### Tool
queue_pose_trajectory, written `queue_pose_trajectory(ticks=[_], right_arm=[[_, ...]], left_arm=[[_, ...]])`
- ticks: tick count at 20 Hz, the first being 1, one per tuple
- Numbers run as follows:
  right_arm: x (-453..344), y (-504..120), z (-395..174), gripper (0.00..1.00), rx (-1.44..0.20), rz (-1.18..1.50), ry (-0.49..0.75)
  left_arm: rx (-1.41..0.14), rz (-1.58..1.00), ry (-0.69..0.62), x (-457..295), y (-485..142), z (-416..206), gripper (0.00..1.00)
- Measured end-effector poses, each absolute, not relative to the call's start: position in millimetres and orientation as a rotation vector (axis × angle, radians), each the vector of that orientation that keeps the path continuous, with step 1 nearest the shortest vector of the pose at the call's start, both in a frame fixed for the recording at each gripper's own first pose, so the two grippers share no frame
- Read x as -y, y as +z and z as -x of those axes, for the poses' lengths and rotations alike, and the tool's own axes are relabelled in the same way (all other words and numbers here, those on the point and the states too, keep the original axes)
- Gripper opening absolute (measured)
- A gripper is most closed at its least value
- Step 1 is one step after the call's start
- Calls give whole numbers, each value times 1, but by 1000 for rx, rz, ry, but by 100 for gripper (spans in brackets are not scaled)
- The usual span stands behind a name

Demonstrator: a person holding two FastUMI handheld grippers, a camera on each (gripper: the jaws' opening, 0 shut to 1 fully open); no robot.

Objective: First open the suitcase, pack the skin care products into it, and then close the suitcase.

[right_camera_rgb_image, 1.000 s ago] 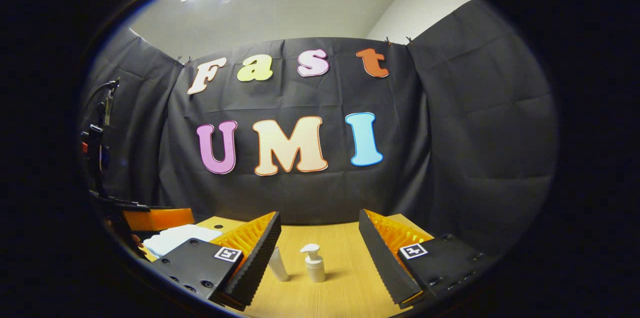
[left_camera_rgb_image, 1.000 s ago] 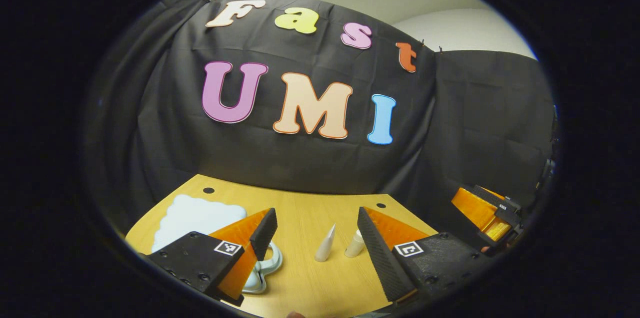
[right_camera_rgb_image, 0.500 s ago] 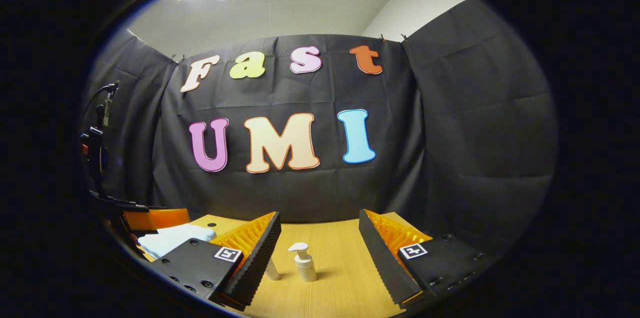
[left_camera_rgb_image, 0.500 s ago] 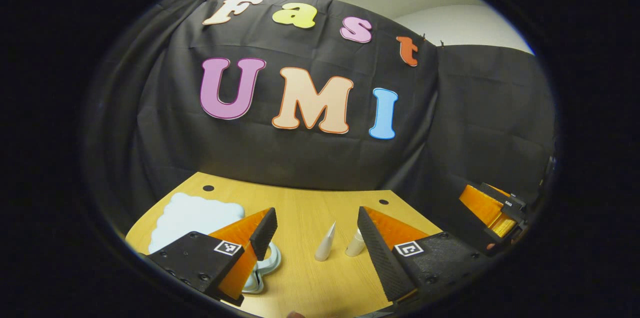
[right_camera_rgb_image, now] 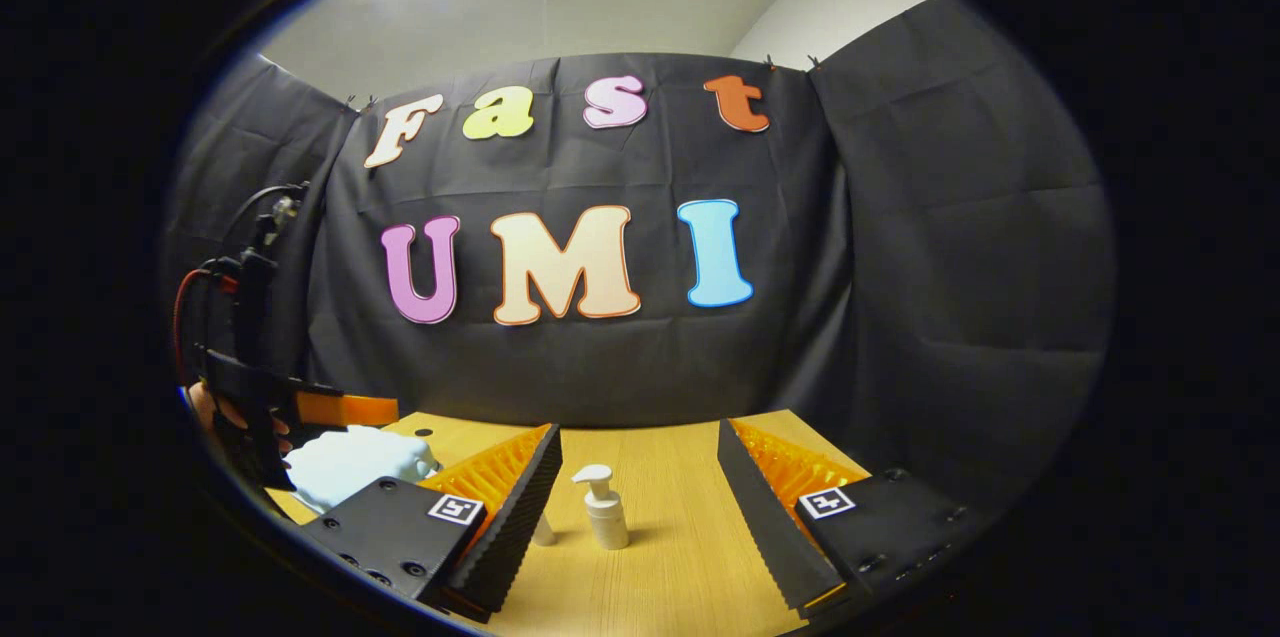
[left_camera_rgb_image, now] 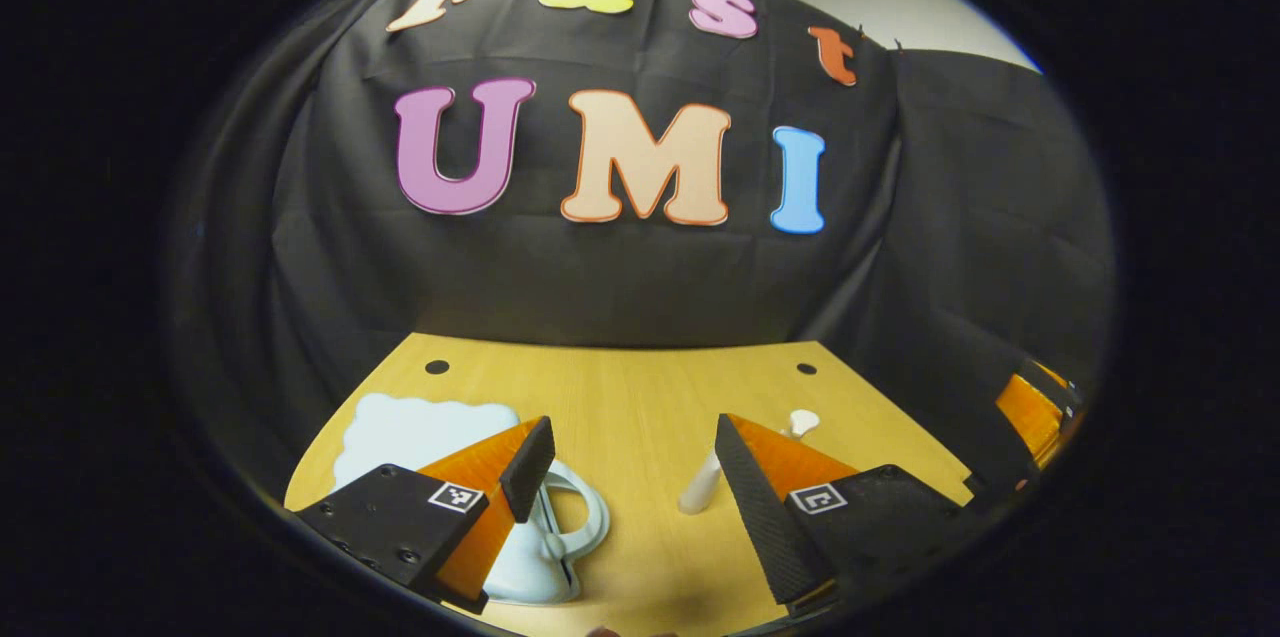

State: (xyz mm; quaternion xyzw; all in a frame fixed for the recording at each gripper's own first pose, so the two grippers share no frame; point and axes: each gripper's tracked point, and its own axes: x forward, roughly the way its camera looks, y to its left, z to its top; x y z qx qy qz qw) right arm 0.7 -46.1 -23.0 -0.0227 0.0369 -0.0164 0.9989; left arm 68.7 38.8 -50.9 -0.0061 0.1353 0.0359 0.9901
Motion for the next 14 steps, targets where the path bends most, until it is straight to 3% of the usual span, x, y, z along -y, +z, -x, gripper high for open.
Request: queue_pose_trajectory(ticks=[14], right_arm=[[47, -53, 17, 98, -151, 54, 18]], left_arm=[[-920, 319, 204, -78, -188, -113, 95]])
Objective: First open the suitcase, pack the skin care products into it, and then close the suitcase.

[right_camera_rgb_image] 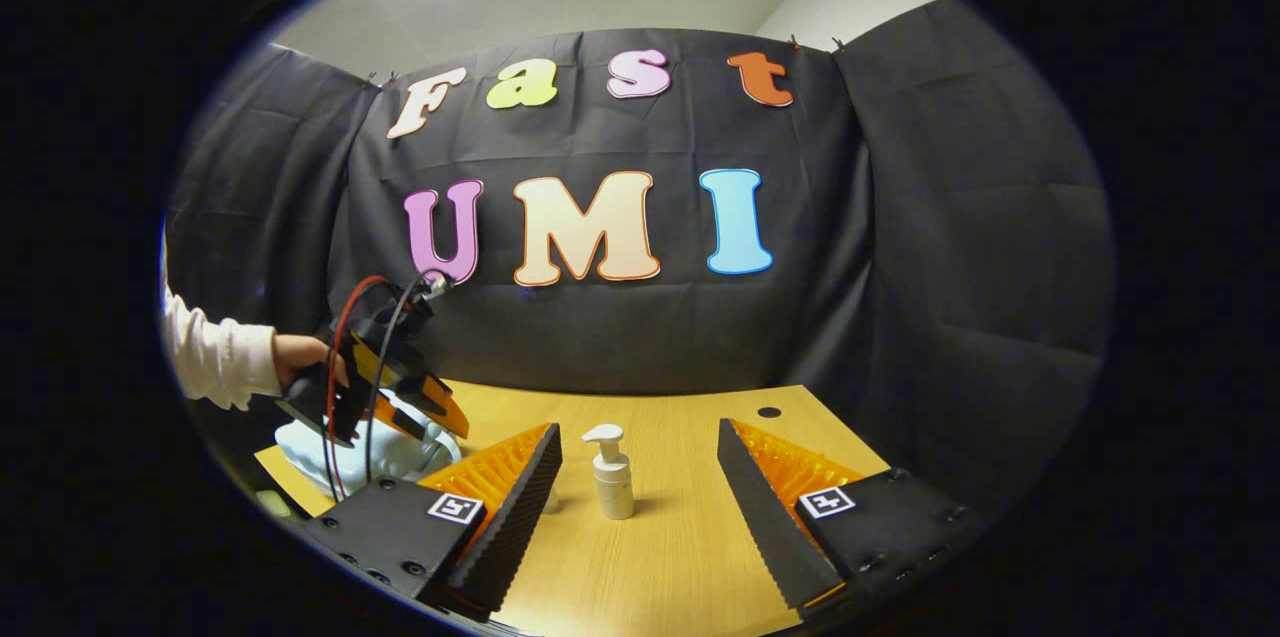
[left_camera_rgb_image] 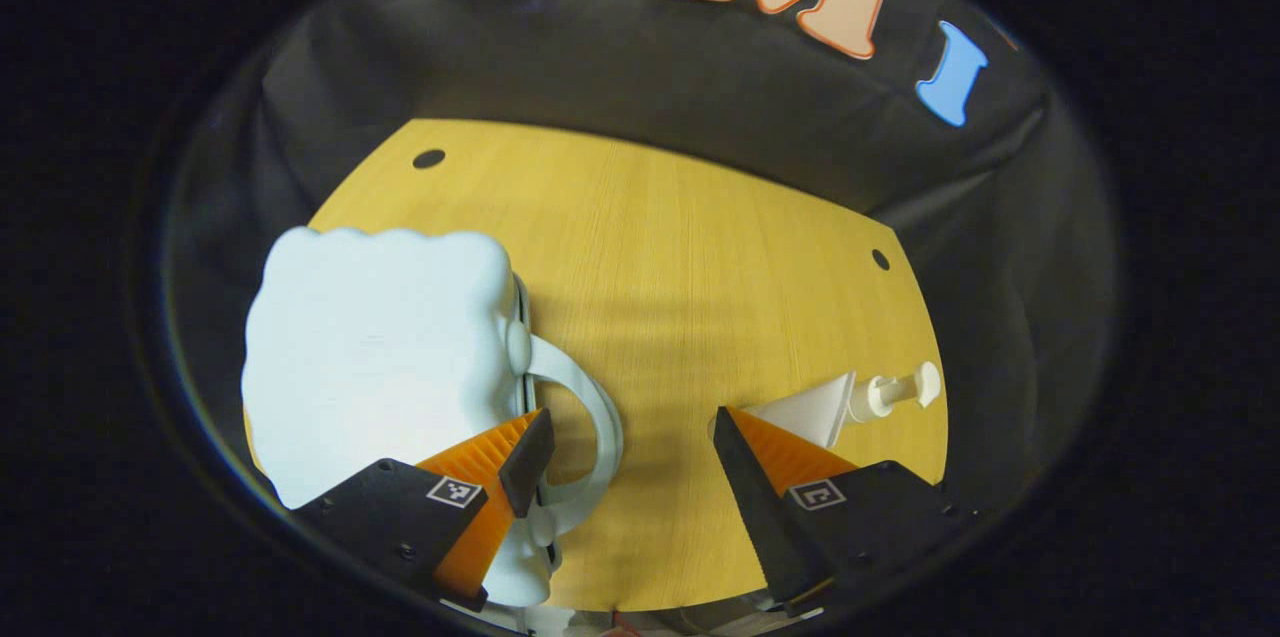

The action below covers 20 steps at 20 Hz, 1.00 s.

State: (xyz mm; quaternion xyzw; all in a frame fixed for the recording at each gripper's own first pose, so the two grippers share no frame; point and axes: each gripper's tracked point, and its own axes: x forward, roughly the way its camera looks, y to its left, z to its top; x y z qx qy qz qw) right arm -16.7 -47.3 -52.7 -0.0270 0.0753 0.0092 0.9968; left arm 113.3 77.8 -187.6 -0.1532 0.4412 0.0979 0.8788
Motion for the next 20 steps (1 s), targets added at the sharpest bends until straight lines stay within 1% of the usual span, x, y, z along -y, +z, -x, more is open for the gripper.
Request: queue_pose_trajectory(ticks=[2, 4, 5, 7, 8, 10, 12, 13, 14, 16, 17, 18, 19, 20], right_arm=[[55, -54, 18, 98, -152, 39, 4], [64, -54, 20, 98, -152, 40, -16], [69, -55, 22, 98, -155, 36, -25], [76, -57, 24, 97, -163, 22, -36], [78, -58, 24, 98, -166, 15, -40], [83, -59, 25, 98, -168, 12, -47], [89, -59, 25, 98, -168, 18, -54], [92, -60, 26, 98, -170, 20, -57], [93, -60, 27, 98, -171, 20, -60], [100, -62, 27, 98, -175, 16, -64], [101, -65, 27, 98, -180, 15, -65], [103, -65, 26, 98, -184, 13, -66], [105, -66, 26, 98, -187, 11, -66], [107, -65, 25, 98, -188, 12, -67]], left_arm=[[-990, 344, 240, -83, -206, -114, 95], [-1033, 346, 263, -85, -216, -117, 88], [-1053, 331, 273, -87, -220, -119, 83], [-1101, 290, 303, -90, -229, -119, 78], [-1126, 268, 320, -91, -233, -118, 77], [-1166, 221, 348, -94, -242, -119, 72], [-1190, 175, 370, -99, -249, -117, 69], [-1204, 155, 382, -102, -252, -117, 65], [-1216, 140, 389, -106, -255, -116, 56], [-1223, 136, 396, -108, -261, -116, 47], [-1221, 147, 394, -107, -264, -118, 41], [-1221, 177, 372, -102, -265, -120, 38], [-1229, 217, 350, -96, -271, -121, 31], [-1234, 235, 356, -99, -271, -121, 24]])
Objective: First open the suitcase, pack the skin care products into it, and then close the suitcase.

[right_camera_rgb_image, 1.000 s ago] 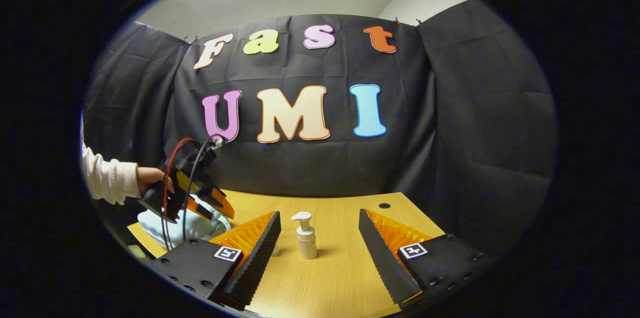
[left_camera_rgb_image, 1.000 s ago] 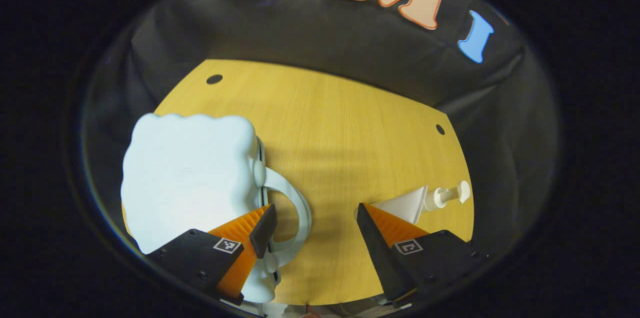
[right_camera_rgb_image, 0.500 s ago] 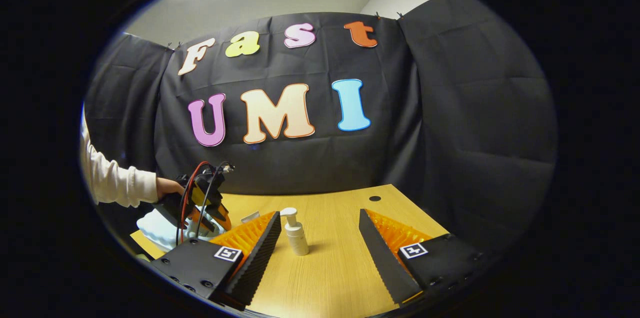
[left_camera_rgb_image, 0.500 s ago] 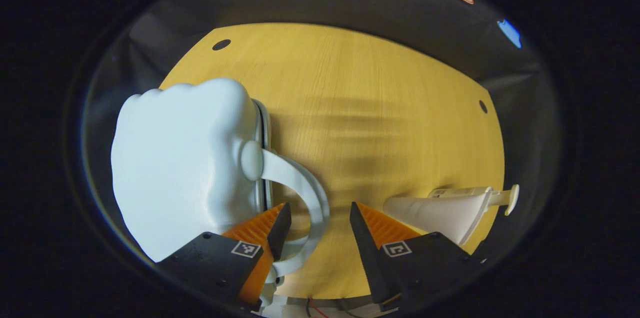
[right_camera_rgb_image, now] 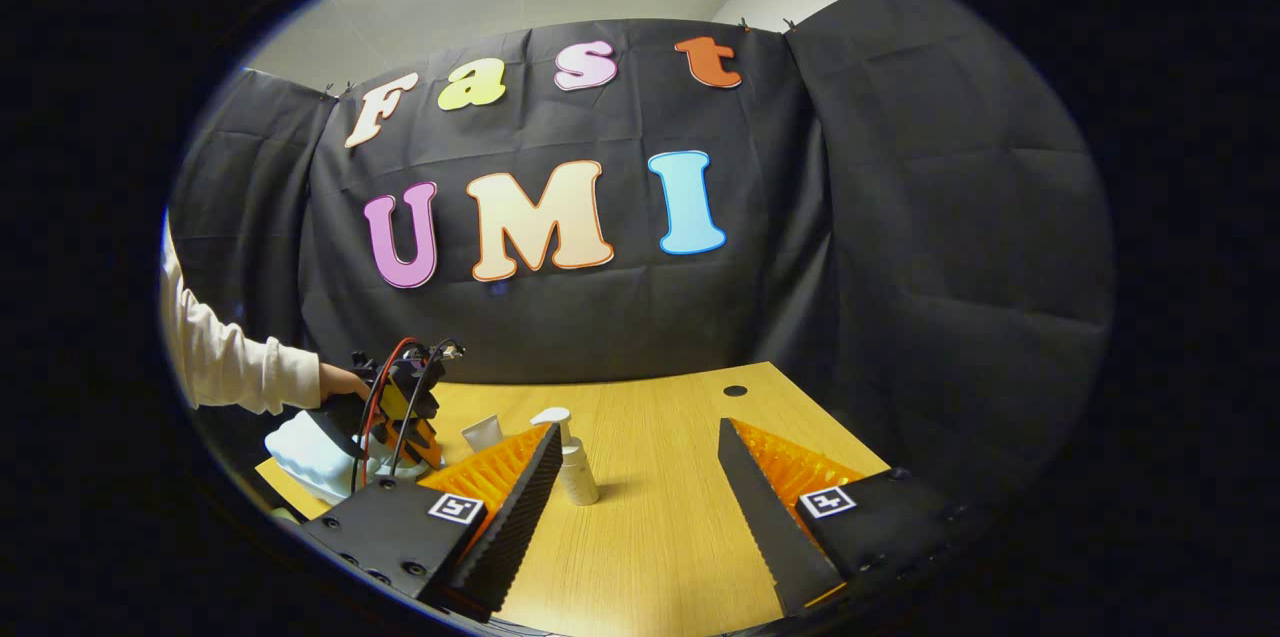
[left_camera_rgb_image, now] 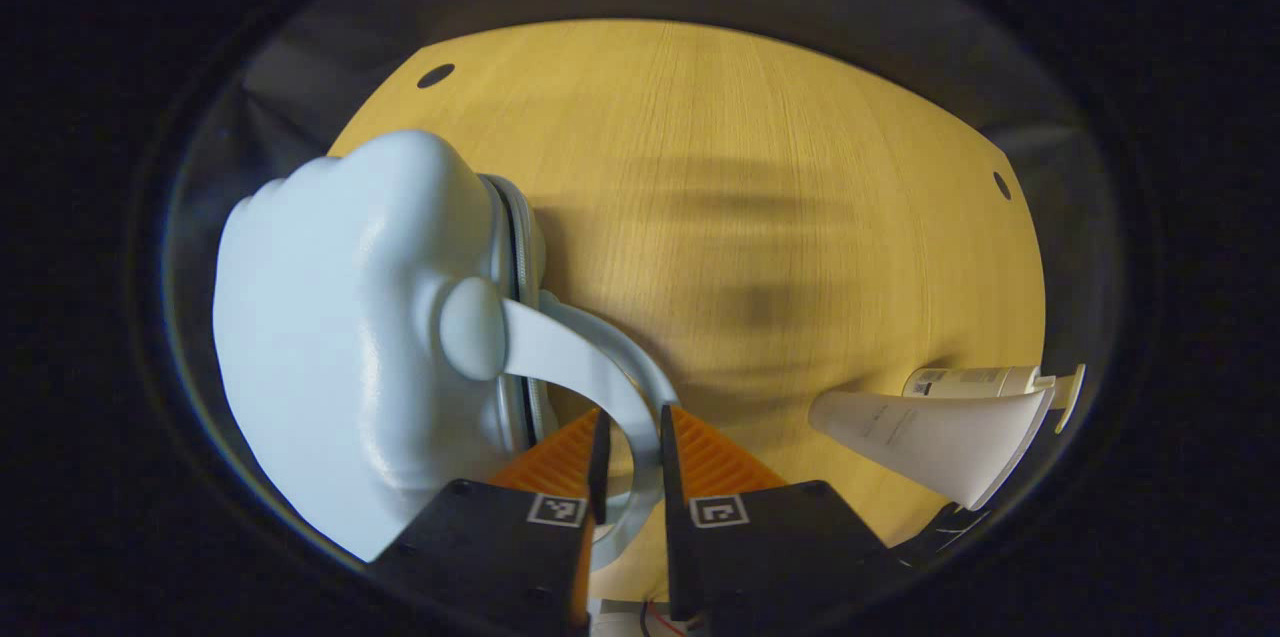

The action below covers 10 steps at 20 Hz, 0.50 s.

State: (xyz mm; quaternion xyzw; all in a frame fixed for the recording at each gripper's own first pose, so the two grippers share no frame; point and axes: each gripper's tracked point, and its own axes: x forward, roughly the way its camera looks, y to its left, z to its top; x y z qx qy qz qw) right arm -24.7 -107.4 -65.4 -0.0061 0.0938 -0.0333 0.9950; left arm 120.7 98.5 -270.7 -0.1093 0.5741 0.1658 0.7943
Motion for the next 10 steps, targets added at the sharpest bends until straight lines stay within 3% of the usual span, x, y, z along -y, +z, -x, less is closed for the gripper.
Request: queue_pose_trajectory(ticks=[1, 3, 10], right_arm=[[109, -65, 24, 98, -186, 14, -68], [108, -65, 24, 98, -187, 17, -64], [89, -64, 16, 97, -184, 17, -22]], left_arm=[[-1235, 250, 359, -99, -270, -120, 10], [-1219, 286, 360, -97, -268, -123, 2], [-1102, 370, 304, -91, -225, -132, 0]])
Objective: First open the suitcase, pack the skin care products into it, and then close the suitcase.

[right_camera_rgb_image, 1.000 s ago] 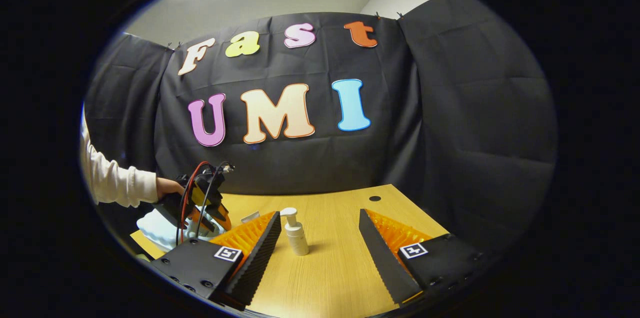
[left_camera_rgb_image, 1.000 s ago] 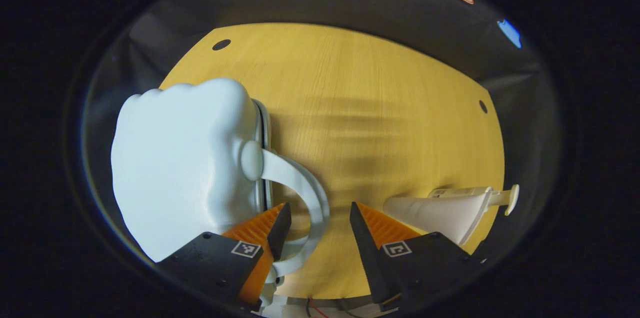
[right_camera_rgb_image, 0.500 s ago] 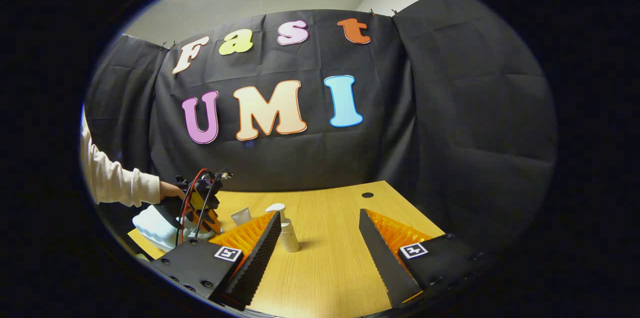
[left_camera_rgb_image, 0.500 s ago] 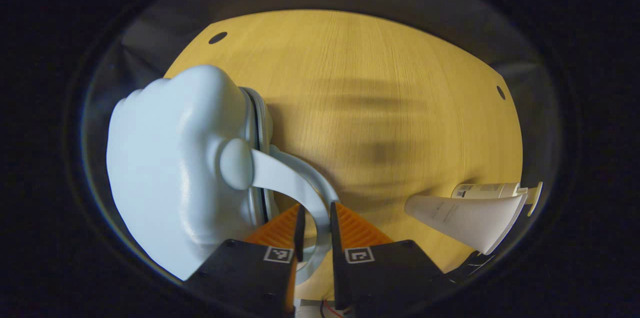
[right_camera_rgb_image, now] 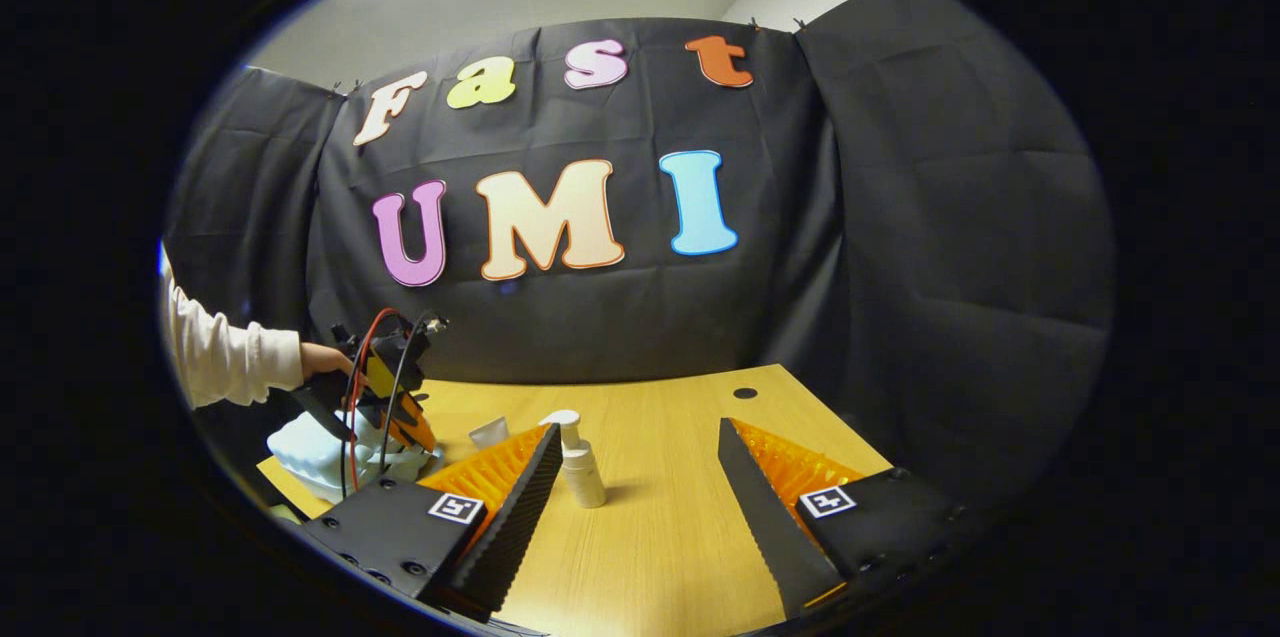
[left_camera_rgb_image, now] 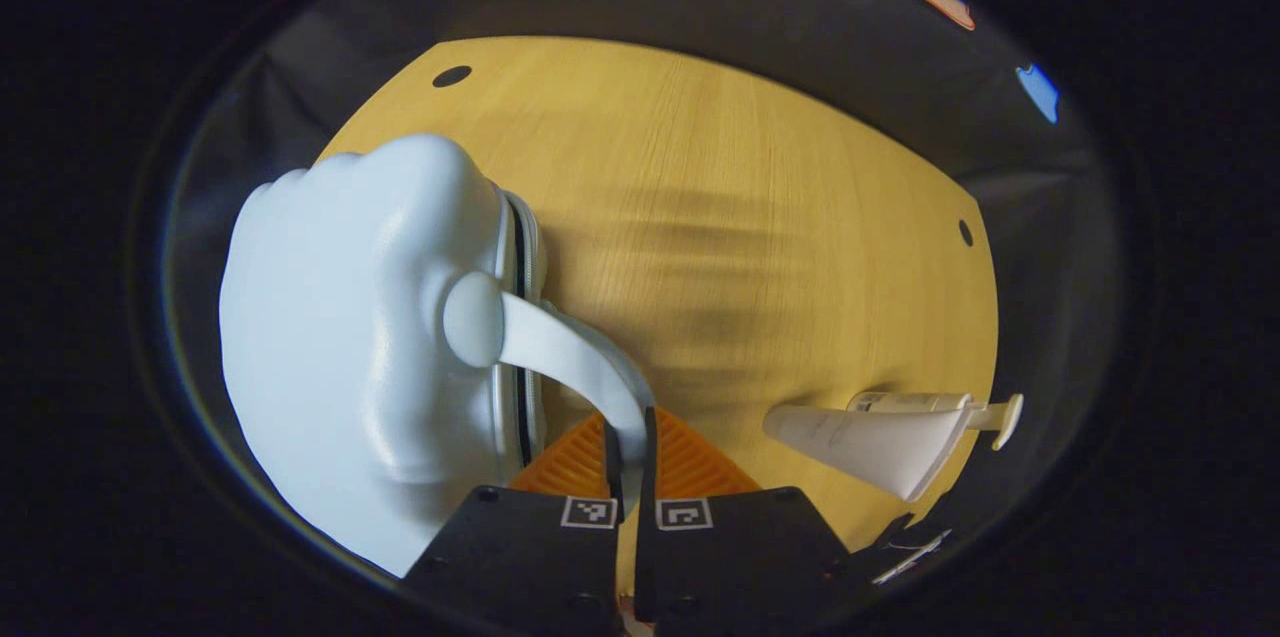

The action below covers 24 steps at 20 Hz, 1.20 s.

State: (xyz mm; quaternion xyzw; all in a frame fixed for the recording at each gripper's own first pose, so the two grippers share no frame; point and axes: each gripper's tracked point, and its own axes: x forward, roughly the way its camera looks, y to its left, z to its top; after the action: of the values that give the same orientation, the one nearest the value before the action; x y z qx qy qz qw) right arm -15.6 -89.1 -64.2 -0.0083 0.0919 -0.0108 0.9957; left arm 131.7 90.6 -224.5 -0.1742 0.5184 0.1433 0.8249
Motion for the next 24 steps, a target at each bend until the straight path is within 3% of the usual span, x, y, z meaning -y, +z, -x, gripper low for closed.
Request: queue_pose_trajectory(ticks=[7, 13, 19, 24], right_arm=[[52, -61, 8, 99, -164, 30, 43], [16, -59, 5, 98, -149, 37, 92], [-21, -58, 5, 98, -143, 24, 125], [-44, -62, 8, 99, -150, 56, 125]], left_arm=[[-883, 413, 261, -113, -131, -127, 0], [-679, 481, 343, -209, -34, -73, 0], [-578, 513, 449, -305, 1, -15, 0], [-554, 495, 534, -368, -7, 20, 0]])
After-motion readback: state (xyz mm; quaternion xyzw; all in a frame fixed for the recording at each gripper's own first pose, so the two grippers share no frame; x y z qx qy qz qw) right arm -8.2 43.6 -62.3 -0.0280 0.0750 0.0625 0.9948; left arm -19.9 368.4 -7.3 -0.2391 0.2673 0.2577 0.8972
